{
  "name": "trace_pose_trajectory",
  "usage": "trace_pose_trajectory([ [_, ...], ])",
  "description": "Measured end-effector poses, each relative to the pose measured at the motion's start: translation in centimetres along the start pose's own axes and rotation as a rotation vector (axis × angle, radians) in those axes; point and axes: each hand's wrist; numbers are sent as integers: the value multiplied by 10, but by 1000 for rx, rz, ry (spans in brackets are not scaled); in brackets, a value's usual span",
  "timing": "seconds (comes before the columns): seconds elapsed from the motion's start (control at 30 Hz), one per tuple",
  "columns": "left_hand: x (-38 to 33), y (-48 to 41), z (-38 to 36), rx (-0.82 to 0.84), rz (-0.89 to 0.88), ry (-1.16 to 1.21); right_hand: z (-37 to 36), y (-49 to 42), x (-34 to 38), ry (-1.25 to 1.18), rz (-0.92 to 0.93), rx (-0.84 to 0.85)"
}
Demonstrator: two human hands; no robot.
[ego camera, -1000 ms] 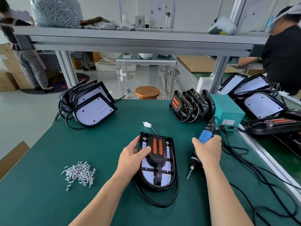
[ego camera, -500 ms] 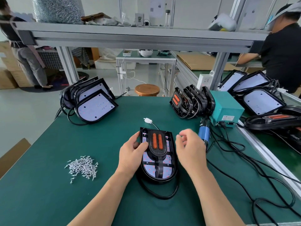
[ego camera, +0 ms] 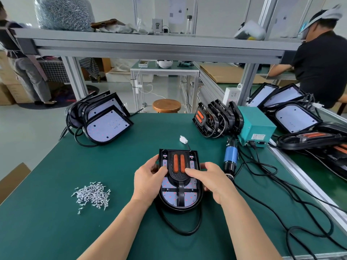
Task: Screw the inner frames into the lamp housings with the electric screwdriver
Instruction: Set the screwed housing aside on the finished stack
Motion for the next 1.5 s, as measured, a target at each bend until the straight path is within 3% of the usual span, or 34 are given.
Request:
trace_pose_trajectory([
  [0.17, 3, 0, 0, -14, -43, -2, 2, 0, -4, -149, 19, 70],
  [0.43, 7, -3, 2, -123, -69, -25, 21, 9, 3, -266, 192, -41],
  [0.63, 15, -6, -8, 38, -212, -579, 61, 17, 6, -363, 295, -219],
  [0.77, 25, -6, -18, 260, -271, -1035, 90, 21, -3, -446, 299, -350],
  [0.83, 27, -5, -30, 332, -254, -1137, 107, 23, -12, -494, 282, -417],
  [1.0, 28, 2, -70, 443, -317, -1178, 150, 30, -38, -558, 257, -593],
  [1.33, 33, -7, -82, 423, -379, -1102, 239, 29, -89, -637, 144, -974],
  [1.5, 30, -10, -85, 440, -381, -1040, 270, 12, -118, -663, -8, -1189],
])
Point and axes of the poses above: each hand's wrist, its own y-axis away from the middle knuckle, its own z-axis out of the back of the hand, x = y × z, and after that the axes turned 9 degrees about y, right-handed
